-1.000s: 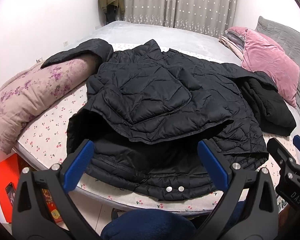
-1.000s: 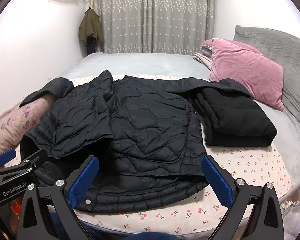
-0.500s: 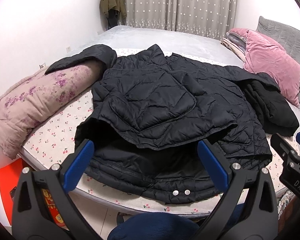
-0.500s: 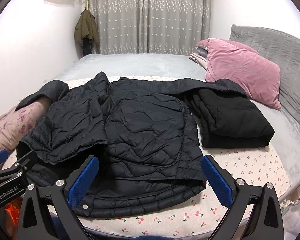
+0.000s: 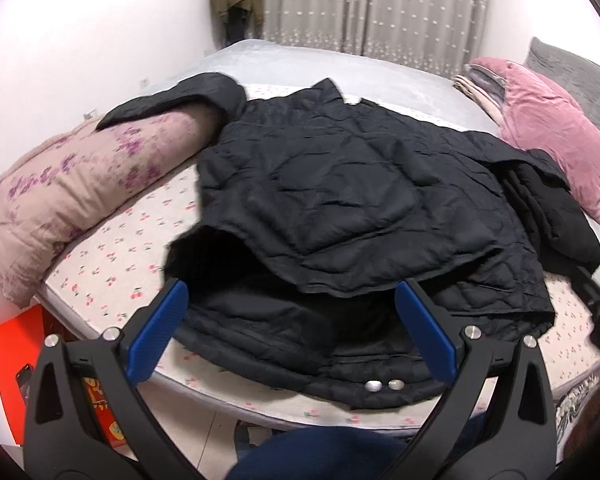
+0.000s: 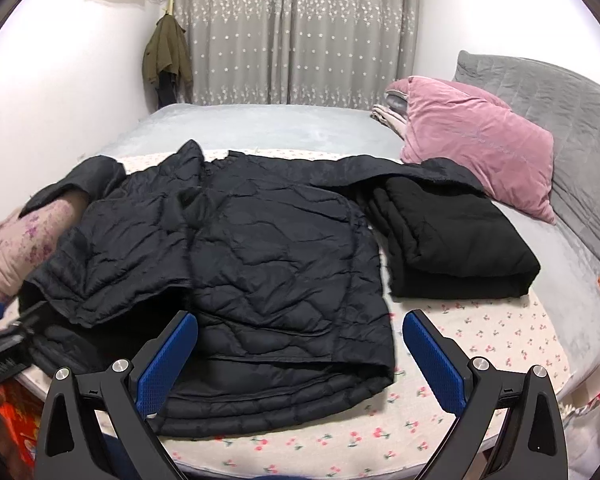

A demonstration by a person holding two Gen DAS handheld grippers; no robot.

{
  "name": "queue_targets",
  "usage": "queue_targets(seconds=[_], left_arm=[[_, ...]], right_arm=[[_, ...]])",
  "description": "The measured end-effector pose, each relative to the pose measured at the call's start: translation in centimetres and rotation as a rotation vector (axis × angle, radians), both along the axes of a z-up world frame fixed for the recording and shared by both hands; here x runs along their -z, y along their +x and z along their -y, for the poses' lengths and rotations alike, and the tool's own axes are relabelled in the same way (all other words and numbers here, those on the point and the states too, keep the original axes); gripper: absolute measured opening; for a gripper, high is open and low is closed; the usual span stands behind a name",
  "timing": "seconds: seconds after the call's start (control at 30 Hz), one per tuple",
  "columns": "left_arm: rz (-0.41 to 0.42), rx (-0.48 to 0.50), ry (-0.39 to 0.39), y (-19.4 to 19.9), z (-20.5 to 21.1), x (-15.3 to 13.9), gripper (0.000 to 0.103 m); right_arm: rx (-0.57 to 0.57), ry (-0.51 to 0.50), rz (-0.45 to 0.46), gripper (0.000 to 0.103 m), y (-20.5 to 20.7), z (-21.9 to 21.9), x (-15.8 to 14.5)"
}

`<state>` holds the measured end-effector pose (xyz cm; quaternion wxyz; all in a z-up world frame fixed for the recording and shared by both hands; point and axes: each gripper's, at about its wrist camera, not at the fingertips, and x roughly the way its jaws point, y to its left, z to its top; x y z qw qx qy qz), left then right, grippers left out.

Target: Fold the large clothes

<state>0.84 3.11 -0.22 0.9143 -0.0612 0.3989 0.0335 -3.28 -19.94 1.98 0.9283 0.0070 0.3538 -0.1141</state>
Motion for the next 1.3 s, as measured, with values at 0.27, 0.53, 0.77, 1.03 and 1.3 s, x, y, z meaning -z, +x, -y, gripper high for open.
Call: queue_targets(seconds=[0.27,0.53,0.77,1.03,1.3], left_arm=[[-0.062,-0.086,0.06,2.2,-4.7,3.6,0.103],[-0.059,-0.029,0.171,3.6,-4.6,4.4,0.103],[-0.024,-0.055,0.306,7.2,-5.1,6.5,0.072],[0.02,-0.156,0.123,6.6,-11.3,5.2,0.007],[-0.004,-0.134,0.033,2.6,-13.6,8.1,0.007]], right_arm=[[0.016,0.093,-0.054,0.103,0.4,6.6,2.6],[0.031,0.252,-0.265,0.098,2.5,10.9,10.1],[-0.064,0.06,-0.29,0.057,2.9,8.9,12.3],[0.002,0.141,-0.124,0.008,4.0,12.5,9.2],[0.144,0.602,-0.027,0.006,-0.2,20.1,11.3]])
